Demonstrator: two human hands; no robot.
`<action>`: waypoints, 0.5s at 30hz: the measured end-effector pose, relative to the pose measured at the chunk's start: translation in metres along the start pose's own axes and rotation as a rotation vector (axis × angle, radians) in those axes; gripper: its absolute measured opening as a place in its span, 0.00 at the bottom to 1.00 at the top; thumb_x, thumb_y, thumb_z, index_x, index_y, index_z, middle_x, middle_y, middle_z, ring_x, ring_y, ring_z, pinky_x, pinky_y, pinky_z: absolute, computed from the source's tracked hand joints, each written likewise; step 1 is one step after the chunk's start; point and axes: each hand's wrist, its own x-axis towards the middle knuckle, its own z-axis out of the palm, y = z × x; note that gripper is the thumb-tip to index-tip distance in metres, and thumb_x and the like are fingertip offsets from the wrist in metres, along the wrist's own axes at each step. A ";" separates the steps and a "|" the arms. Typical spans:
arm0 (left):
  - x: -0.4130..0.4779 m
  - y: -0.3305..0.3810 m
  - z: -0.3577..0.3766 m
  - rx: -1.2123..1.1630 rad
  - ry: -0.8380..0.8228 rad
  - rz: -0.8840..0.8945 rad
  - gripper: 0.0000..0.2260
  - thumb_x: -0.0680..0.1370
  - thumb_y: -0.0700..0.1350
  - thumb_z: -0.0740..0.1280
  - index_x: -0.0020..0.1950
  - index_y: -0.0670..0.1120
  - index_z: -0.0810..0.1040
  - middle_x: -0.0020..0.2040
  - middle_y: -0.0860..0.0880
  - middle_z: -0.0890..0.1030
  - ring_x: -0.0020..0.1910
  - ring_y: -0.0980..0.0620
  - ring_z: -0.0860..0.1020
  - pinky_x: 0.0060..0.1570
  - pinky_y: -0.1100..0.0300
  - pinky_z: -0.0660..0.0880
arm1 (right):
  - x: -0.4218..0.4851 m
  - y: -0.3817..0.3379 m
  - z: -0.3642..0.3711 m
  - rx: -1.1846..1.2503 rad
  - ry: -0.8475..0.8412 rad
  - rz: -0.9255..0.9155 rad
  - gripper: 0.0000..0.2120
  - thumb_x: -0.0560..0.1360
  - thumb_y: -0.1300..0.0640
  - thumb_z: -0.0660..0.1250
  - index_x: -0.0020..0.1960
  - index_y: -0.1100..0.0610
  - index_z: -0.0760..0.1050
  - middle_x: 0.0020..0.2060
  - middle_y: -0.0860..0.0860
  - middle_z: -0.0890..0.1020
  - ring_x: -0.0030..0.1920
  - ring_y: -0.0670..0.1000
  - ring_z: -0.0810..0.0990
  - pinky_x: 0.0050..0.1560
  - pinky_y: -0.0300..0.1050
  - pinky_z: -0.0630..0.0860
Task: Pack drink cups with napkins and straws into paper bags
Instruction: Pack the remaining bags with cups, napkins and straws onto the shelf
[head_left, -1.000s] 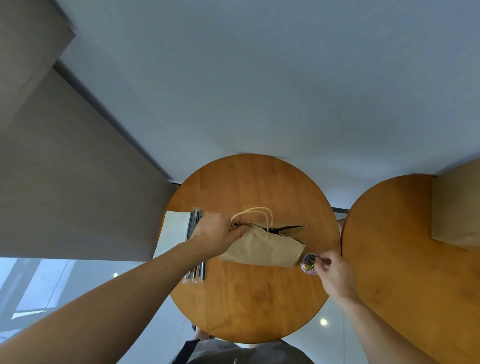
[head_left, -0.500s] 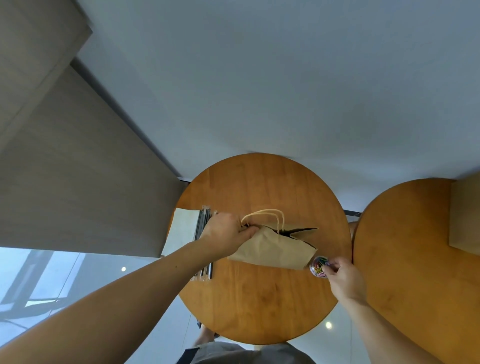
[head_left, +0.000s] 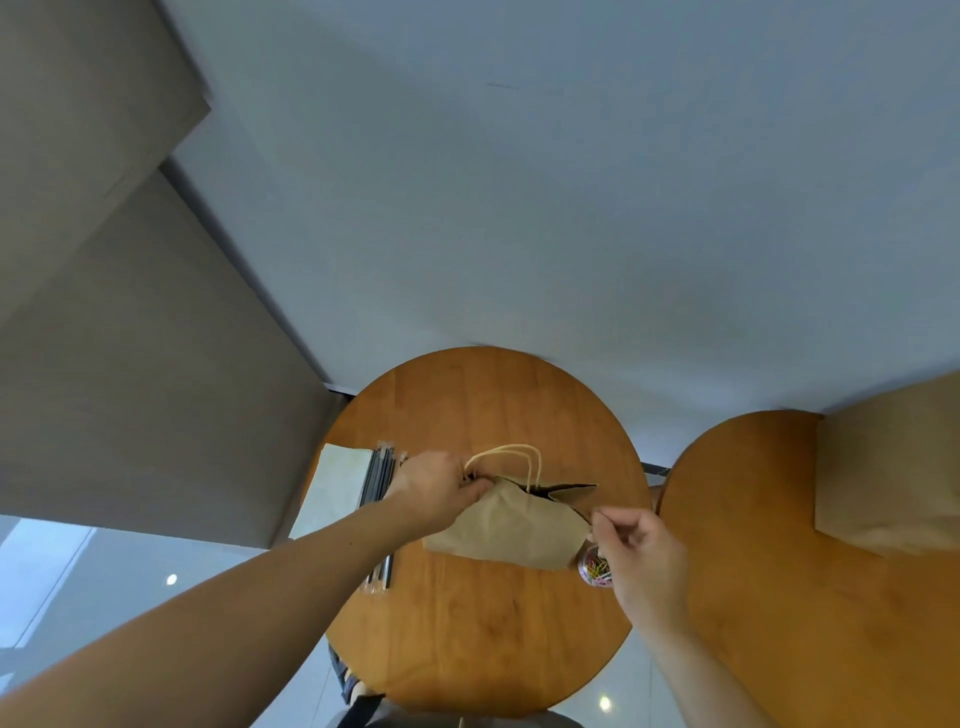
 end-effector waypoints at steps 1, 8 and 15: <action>0.000 0.000 -0.001 -0.002 0.002 -0.004 0.19 0.80 0.57 0.64 0.31 0.55 0.66 0.27 0.55 0.70 0.26 0.58 0.69 0.25 0.62 0.60 | -0.001 -0.009 -0.001 0.037 0.003 -0.019 0.05 0.75 0.61 0.73 0.45 0.51 0.81 0.40 0.41 0.85 0.41 0.44 0.85 0.38 0.36 0.80; -0.002 0.004 -0.003 0.087 -0.020 -0.010 0.21 0.80 0.59 0.62 0.30 0.53 0.65 0.27 0.54 0.69 0.25 0.57 0.67 0.24 0.61 0.61 | 0.018 -0.065 -0.005 0.083 -0.046 -0.120 0.04 0.74 0.58 0.74 0.43 0.57 0.79 0.40 0.45 0.87 0.37 0.48 0.85 0.38 0.38 0.81; -0.004 -0.002 -0.003 0.077 -0.011 0.018 0.19 0.81 0.59 0.61 0.32 0.54 0.65 0.28 0.55 0.69 0.26 0.58 0.67 0.25 0.60 0.60 | 0.013 -0.076 0.025 0.078 -0.180 -0.094 0.08 0.69 0.59 0.72 0.35 0.55 0.74 0.41 0.49 0.87 0.38 0.50 0.85 0.40 0.50 0.80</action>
